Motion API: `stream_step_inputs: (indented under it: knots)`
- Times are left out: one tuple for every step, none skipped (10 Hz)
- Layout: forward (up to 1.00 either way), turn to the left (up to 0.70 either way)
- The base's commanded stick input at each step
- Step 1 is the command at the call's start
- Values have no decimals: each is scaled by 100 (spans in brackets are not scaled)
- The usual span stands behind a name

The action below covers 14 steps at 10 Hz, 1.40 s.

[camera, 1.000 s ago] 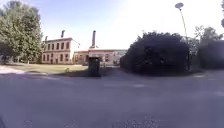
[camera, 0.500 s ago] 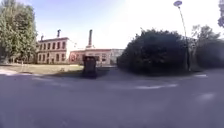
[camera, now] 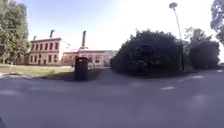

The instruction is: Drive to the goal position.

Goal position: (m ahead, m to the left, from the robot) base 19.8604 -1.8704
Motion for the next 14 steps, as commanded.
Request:
stream_step_inputs:
  knots:
    - [70,0]
    - [70,0]
    - [70,0]
    - [70,0]
    - [70,0]
    - [70,0]
    - [70,0]
    - [70,0]
    - [70,0]
    - [70,0]
    - [70,0]
    - [70,0]
    - [70,0]
    - [70,0]
